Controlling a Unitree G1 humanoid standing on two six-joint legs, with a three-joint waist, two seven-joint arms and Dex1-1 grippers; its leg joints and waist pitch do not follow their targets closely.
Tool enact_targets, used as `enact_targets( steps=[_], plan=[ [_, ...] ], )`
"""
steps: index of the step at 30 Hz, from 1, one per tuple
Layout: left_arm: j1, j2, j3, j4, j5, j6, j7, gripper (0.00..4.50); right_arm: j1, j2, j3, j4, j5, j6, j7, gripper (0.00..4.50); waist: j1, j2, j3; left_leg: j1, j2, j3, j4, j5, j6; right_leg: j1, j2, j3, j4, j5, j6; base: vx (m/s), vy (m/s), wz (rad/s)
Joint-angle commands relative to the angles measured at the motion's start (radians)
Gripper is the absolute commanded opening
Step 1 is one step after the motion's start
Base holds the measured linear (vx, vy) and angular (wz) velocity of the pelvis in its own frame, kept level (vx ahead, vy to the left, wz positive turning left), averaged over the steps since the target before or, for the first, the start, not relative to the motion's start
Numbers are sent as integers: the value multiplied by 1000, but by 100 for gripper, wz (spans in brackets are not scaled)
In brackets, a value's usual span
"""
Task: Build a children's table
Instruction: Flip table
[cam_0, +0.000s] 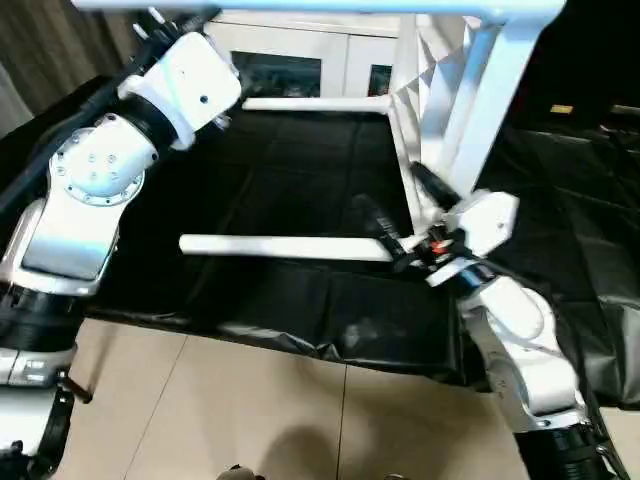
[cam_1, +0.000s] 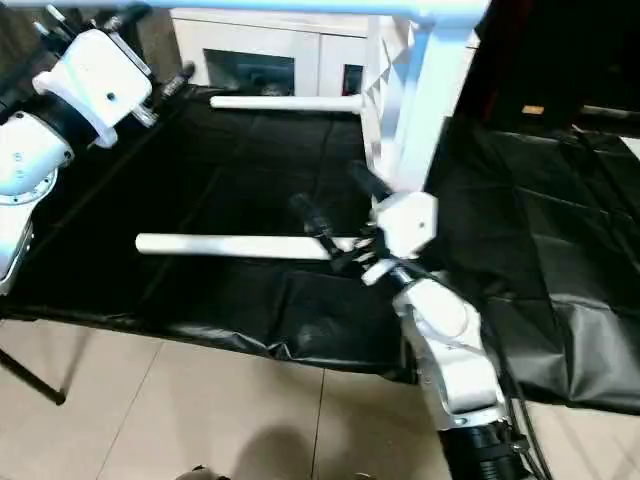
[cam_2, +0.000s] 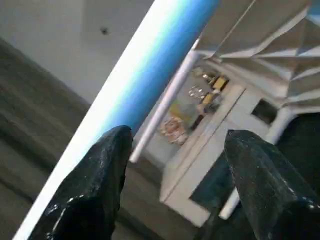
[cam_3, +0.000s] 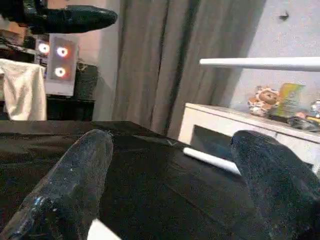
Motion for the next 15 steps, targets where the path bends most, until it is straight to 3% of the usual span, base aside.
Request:
enact_targets(
  steps=[1, 2, 6, 10, 15],
  plan=[
    [-34, 16, -5, 18, 35, -22, 30, 336, -15, 4, -1, 5, -12, 21, 3, 411, -2, 13, -70, 13, 10, -8, -74, -251, -39, 43, -44, 38, -74, -177, -148, 0, 0, 0],
    [-53, 16, -5, 66, 65, -88, 56, 336, -17, 11, 8, -4, -6, 35, 13, 411, -2, 16, -70, 12, 10, -9, -75, -249, -40, 44, -44, 38, -75, -176, -147, 0, 0, 0],
    [-22, 7, -19, 73, 29, -174, -11, 336, -10, 5, 21, -6, -8, 35, 22, 411, 0, 17, -70, 11, 12, -11, -78, -266, -50, 45, -49, 38, -74, -178, -154, 0, 0, 0],
    [43, 3, -24, 68, -27, -175, -93, 336, 0, -1, 19, -1, -15, 34, 26, 411, -1, 18, -69, 11, 13, -10, -79, -277, -53, 43, -50, 40, -73, -174, -163, 0, 0, 0],
    [12, -2, 24, 98, -20, -200, -23, 366, 1, -1, 10, -5, -16, 37, 26, 416, 0, 20, -71, 13, 12, -10, -76, -276, -50, 43, -47, 40, -73, -168, -163, 0, 0, 0]
  ],
)
